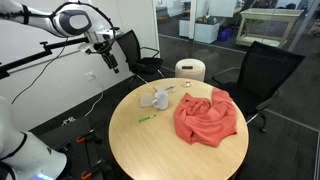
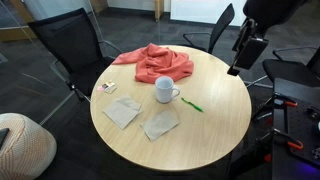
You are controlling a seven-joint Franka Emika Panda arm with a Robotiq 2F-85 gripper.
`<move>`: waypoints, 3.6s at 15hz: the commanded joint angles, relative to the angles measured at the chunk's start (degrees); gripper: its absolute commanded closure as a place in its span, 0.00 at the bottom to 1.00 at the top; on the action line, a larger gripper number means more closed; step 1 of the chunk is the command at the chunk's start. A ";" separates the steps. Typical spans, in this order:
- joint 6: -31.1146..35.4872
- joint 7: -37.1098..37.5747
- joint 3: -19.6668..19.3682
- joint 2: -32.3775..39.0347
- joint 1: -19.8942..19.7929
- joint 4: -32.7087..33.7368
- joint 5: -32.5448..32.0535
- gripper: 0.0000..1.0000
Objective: Put the pen in the mug
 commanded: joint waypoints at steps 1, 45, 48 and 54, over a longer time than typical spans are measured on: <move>-0.15 0.34 -1.37 0.13 1.46 0.11 -0.45 0.00; 40.67 -5.02 -17.96 39.11 0.51 -0.30 10.27 0.00; 41.27 -3.61 -18.73 41.33 1.28 0.42 10.03 0.00; 42.47 -3.05 -19.04 44.92 2.16 1.22 10.30 0.00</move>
